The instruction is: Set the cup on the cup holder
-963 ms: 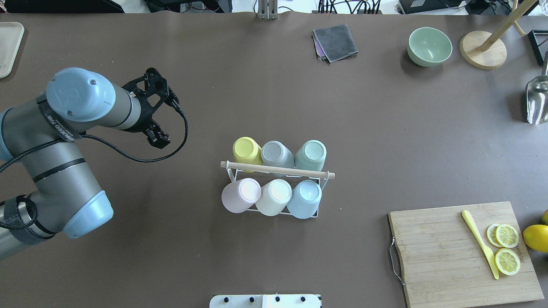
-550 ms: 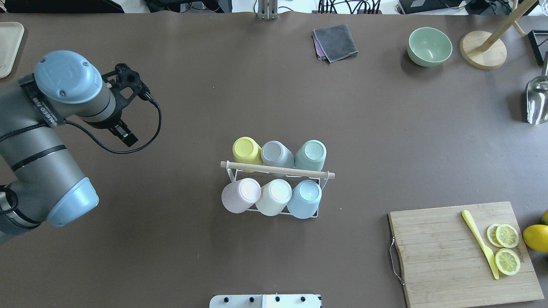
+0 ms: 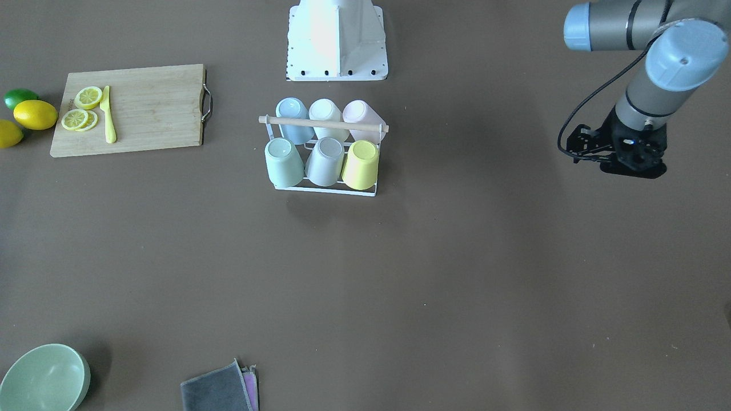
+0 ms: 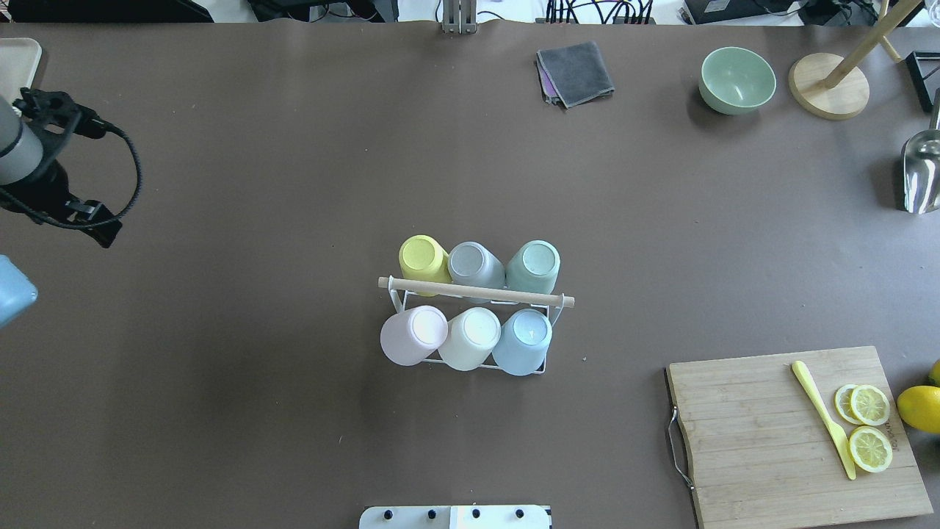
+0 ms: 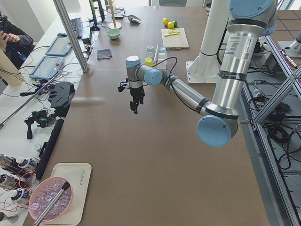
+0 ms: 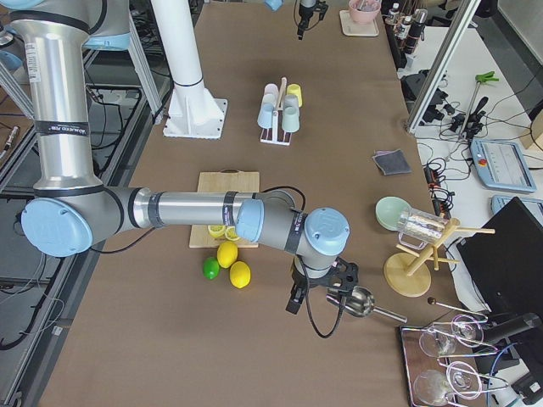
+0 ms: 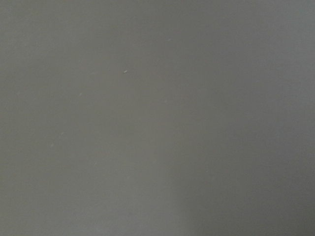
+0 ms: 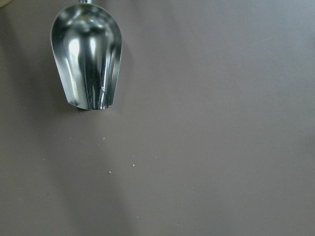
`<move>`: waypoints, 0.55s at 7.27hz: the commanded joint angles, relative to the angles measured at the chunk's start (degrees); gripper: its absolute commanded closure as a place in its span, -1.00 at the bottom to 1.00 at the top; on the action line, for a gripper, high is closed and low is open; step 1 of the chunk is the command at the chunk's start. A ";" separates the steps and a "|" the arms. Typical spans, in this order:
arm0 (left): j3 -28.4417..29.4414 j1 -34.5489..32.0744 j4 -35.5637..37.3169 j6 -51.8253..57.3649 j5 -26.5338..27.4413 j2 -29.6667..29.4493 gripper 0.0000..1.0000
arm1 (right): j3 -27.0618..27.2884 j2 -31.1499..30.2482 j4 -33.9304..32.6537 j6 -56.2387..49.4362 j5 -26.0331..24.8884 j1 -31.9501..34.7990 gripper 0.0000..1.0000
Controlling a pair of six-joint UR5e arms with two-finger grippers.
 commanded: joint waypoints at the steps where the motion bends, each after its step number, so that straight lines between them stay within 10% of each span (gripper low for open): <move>1: -1.70 -8.36 -0.15 0.22 -0.67 4.81 -0.97 | 0.21 -0.17 1.62 0.03 0.90 0.00 -1.00; 4: 4.51 -17.40 -0.42 20.88 -0.66 5.18 -0.97 | -0.75 -0.35 2.95 -0.33 0.22 -0.26 -1.00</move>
